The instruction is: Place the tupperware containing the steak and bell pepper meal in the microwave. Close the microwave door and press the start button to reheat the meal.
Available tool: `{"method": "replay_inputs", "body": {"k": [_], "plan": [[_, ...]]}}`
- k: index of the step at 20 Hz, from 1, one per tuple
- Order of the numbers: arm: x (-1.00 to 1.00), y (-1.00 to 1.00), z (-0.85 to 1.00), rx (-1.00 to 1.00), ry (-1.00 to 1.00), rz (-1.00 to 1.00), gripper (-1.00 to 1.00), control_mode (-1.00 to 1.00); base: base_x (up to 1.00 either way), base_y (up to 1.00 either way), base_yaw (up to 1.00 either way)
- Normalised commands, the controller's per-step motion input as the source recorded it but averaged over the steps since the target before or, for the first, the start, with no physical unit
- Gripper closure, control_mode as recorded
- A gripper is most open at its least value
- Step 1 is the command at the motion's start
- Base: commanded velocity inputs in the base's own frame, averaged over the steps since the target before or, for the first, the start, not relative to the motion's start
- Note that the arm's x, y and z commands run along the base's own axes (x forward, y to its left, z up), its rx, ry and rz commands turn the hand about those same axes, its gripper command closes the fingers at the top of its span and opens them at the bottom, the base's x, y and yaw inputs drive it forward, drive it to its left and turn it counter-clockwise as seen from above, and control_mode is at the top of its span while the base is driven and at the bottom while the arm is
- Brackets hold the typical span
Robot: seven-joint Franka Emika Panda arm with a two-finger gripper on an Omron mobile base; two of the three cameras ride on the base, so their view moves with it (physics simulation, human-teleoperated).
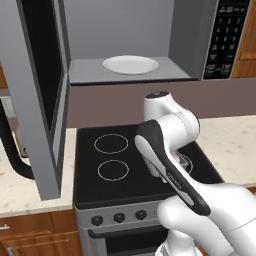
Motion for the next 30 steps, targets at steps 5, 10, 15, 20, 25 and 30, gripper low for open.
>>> {"method": "replay_inputs", "body": {"k": [5, 10, 15, 20, 25, 30], "plan": [[0.0, 0.0, 0.0, 0.0, 0.0, 0.0, 1.0, 1.0, 0.13, 0.07, 0.09], [0.0, 0.0, 0.0, 0.0, 0.0, 0.0, 1.0, 1.0, 0.0, 0.02, 0.07], [0.01, 0.06, 0.19, 0.0, -0.09, 0.0, 1.0, -1.0, 0.0, 0.03, 0.0], [0.02, 0.0, 0.89, -0.03, -0.21, 0.0, 1.0, -1.0, 0.0, 0.0, 0.0], [0.02, 0.0, 0.91, -0.04, -0.26, 0.0, 1.0, -1.0, 0.0, 0.0, 0.0], [0.31, 0.0, 0.61, 0.0, -0.17, 0.0, 1.0, -1.0, 0.0, 0.0, 0.0]]}}
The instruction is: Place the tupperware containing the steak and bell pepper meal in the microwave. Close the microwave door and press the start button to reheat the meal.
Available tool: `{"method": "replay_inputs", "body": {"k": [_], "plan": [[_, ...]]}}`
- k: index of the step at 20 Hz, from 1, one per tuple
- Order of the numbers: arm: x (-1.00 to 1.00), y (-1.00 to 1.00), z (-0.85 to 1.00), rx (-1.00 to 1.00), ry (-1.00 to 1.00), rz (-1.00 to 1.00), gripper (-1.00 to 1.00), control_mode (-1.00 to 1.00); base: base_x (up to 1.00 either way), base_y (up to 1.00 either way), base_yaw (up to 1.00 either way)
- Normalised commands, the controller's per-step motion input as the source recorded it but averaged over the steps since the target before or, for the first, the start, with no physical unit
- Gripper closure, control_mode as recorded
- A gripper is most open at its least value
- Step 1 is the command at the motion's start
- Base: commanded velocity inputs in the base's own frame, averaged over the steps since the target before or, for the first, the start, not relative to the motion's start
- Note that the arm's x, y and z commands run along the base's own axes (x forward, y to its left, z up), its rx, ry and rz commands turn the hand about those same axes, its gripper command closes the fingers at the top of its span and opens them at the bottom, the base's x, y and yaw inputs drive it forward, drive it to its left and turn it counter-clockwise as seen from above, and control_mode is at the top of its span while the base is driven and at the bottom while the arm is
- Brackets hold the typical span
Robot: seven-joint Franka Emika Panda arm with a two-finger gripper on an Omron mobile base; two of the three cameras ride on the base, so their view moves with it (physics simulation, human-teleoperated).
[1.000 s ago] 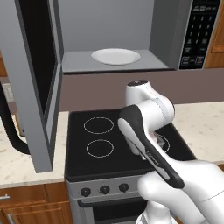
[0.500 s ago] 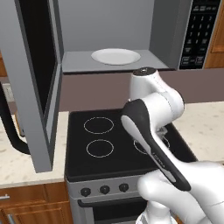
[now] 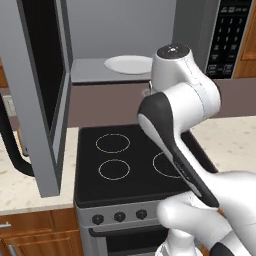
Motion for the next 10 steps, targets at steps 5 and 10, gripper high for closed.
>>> {"method": "replay_inputs", "body": {"k": [5, 10], "plan": [[0.48, -0.12, 0.4, 0.0, -0.18, 0.0, 1.0, -1.0, 0.0, 0.0, 0.0], [0.63, -0.14, 0.28, 0.0, -0.14, 0.0, 1.0, -1.0, 0.0, 0.0, 0.0]]}}
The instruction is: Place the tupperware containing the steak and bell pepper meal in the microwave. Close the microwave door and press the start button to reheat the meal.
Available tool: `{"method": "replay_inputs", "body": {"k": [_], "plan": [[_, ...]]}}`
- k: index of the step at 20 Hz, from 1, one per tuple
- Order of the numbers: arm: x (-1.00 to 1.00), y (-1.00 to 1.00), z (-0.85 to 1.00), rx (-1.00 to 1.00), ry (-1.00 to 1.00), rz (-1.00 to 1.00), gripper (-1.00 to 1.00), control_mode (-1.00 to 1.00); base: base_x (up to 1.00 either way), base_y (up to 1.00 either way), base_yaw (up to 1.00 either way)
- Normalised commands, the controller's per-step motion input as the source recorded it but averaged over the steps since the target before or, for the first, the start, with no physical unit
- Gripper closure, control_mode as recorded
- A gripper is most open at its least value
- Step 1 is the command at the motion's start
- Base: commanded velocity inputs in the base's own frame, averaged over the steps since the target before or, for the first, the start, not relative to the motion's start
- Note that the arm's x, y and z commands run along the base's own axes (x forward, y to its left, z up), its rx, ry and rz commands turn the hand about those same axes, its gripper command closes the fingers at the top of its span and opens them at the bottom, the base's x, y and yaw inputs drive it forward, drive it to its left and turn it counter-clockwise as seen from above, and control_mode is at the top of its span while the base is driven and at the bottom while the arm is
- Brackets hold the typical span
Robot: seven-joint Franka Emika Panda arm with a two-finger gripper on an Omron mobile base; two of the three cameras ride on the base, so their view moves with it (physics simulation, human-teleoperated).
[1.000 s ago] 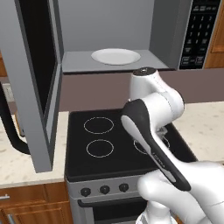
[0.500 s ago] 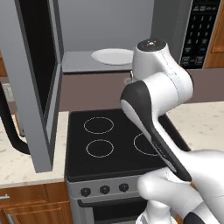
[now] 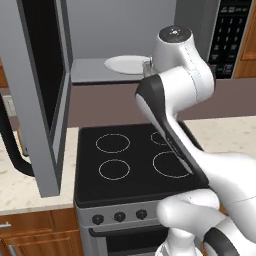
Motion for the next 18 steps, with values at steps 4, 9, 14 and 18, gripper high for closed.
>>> {"method": "replay_inputs", "body": {"k": [4, 9, 14, 18], "plan": [[0.86, -0.03, 0.31, 0.0, -0.01, 0.0, 1.0, -1.0, 0.0, 0.0, 0.0], [1.0, 0.0, 0.3, 0.0, 0.09, 0.0, 1.0, -1.0, 0.0, 0.0, 0.0], [1.0, 0.0, 0.16, 0.0, 0.12, 0.0, 1.0, -1.0, 0.0, 0.0, 0.0], [1.0, 0.01, 0.01, 0.0, 0.1, 0.0, 1.0, -1.0, 0.0, 0.0, 0.0]]}}
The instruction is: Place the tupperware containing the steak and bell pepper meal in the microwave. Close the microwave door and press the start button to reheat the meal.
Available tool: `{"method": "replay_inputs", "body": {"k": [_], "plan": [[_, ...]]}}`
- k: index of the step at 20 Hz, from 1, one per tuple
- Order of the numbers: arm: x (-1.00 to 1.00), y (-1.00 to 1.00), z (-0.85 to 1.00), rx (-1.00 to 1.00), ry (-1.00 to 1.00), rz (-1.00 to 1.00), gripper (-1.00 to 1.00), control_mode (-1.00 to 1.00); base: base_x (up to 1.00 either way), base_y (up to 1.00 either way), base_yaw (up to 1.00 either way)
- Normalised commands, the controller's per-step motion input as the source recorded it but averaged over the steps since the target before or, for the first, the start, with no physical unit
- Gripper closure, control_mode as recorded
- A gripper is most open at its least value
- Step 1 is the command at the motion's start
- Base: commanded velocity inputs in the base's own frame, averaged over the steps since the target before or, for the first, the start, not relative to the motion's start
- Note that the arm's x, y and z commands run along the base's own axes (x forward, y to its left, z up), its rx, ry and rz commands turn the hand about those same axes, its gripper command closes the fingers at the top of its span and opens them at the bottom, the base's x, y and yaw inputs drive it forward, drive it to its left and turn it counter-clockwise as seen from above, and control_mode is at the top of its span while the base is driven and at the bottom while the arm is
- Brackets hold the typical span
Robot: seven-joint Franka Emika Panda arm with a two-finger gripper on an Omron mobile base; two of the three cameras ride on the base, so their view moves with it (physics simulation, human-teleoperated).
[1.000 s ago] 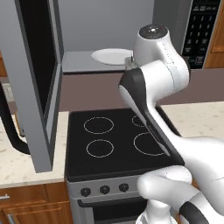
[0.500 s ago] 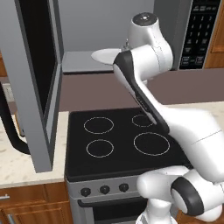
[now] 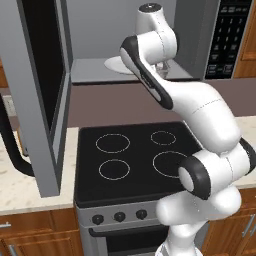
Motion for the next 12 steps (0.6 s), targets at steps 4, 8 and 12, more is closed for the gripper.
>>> {"method": "replay_inputs", "body": {"k": [4, 8, 12], "plan": [[1.0, 0.04, 0.0, 0.0, 0.03, 0.01, 1.0, -1.0, 0.0, 0.0, 0.0], [0.99, 0.02, -0.03, 0.0, 0.0, 0.0, 1.0, -1.0, 0.0, 0.0, 0.0], [1.0, 0.03, -0.11, -0.01, 0.0, 0.0, 1.0, -1.0, 0.0, 0.0, 0.0]]}}
